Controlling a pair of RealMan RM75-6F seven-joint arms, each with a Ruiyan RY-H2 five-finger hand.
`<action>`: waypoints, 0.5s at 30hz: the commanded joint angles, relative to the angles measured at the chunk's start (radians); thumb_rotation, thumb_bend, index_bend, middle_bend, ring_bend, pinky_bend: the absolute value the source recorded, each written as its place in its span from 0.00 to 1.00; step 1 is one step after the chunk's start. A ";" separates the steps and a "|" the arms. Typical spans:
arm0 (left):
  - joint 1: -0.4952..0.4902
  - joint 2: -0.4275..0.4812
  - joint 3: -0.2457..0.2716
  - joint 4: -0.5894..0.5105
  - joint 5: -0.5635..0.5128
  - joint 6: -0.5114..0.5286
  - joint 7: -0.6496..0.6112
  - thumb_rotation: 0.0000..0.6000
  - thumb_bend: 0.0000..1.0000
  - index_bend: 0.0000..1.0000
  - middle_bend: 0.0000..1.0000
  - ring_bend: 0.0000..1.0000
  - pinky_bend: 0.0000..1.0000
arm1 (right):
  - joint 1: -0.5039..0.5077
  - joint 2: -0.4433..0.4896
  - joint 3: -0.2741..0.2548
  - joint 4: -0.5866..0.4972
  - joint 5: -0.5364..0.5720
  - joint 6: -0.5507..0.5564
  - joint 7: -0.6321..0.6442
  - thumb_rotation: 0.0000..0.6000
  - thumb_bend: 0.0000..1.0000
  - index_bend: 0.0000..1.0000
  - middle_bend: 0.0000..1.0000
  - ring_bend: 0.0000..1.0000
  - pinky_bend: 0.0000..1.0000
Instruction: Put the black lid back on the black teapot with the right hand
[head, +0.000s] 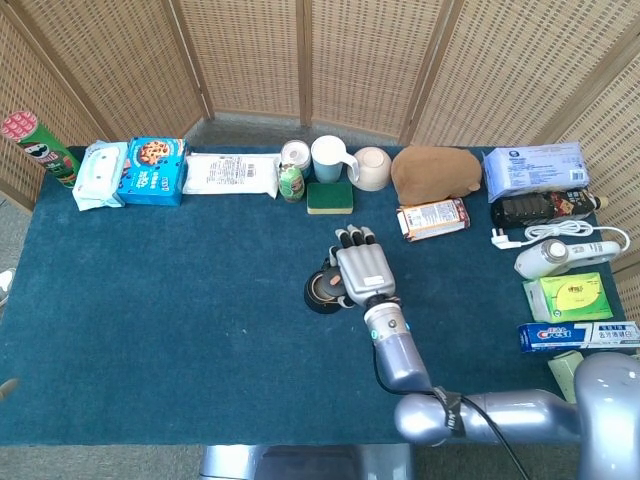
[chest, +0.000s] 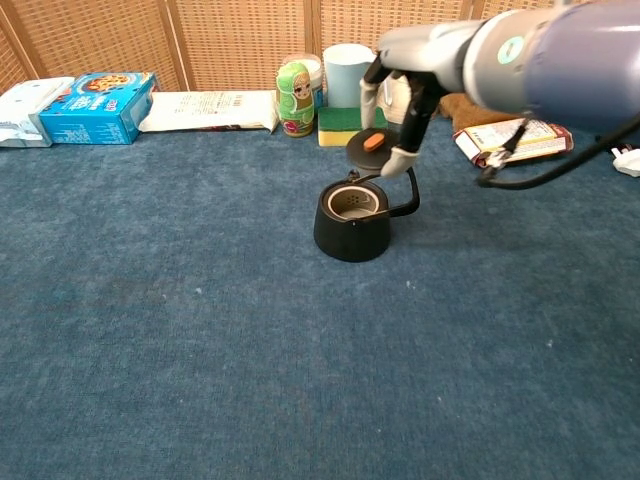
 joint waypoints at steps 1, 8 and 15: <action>-0.010 0.004 -0.003 -0.001 -0.013 -0.019 -0.007 1.00 0.13 0.00 0.00 0.00 0.06 | 0.034 -0.039 0.005 0.052 0.041 -0.022 0.000 1.00 0.24 0.43 0.13 0.08 0.00; -0.013 0.009 -0.006 0.000 -0.027 -0.027 -0.023 1.00 0.13 0.00 0.00 0.00 0.06 | 0.071 -0.087 -0.003 0.153 0.093 -0.068 0.025 1.00 0.24 0.43 0.13 0.08 0.00; -0.016 0.011 -0.010 -0.001 -0.041 -0.034 -0.026 1.00 0.13 0.00 0.00 0.00 0.06 | 0.089 -0.089 -0.014 0.187 0.105 -0.089 0.038 1.00 0.24 0.43 0.13 0.08 0.00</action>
